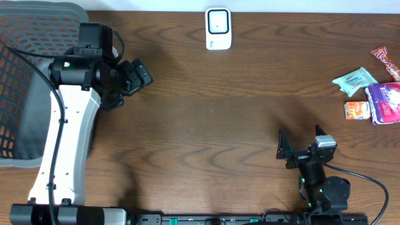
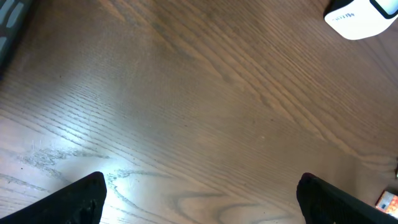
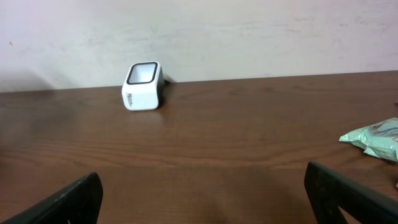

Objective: Scan the item barcode

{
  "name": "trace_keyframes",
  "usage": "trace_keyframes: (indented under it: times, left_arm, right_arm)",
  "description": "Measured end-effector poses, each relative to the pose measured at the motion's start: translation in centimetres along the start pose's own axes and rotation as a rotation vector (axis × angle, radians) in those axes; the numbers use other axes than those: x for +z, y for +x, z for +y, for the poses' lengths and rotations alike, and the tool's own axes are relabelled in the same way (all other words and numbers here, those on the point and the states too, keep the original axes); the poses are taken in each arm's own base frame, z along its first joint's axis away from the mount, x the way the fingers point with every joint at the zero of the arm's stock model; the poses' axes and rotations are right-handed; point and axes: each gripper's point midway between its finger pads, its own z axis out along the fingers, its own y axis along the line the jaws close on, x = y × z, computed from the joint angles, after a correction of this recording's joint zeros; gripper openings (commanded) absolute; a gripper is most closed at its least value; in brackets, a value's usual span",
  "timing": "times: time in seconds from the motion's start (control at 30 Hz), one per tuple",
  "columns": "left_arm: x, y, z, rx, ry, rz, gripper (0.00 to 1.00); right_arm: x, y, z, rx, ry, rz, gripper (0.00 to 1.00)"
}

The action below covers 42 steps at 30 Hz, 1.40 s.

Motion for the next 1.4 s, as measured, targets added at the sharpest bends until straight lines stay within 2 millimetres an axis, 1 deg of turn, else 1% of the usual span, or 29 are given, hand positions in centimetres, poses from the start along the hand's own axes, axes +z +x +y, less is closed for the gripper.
trace_keyframes:
  times: [0.57,0.67,0.77,0.93,1.07,1.17,1.27,1.4]
  left_arm:
    - [0.0,0.0,0.0,0.004,-0.001,0.001,0.98]
    - [-0.2,0.5,0.4,0.036,-0.017,0.012,0.98]
    - [-1.3,1.3,1.2,0.075,-0.042,0.016,0.98]
    - [-4.2,1.9,1.5,0.121,-0.028,-0.054,0.98]
    - [-6.6,2.6,2.6,0.144,-0.056,-0.12,0.98]
    - [-7.6,3.5,3.7,0.176,-0.069,-0.158,0.98]
    - [-7.2,4.4,4.6,0.221,-0.064,-0.194,0.98]
    - [-5.7,4.6,5.1,0.281,-0.023,-0.29,0.98]
  right_arm:
    - [0.0,0.0,0.0,0.0,0.0,0.0,0.99]
    - [0.0,0.0,0.0,0.0,0.0,0.0,0.99]
    - [0.0,0.0,0.0,0.0,0.0,0.0,0.99]
    - [0.0,0.0,0.0,0.0,0.0,0.0,0.99]
    - [0.0,0.0,0.0,0.0,0.0,0.0,0.99]
    - [0.0,0.0,0.0,0.0,0.0,-0.001,0.99]
    - [0.0,-0.1,0.0,0.0,0.001,-0.002,0.99]
    - [0.0,-0.1,-0.1,-0.001,0.003,-0.003,0.99]
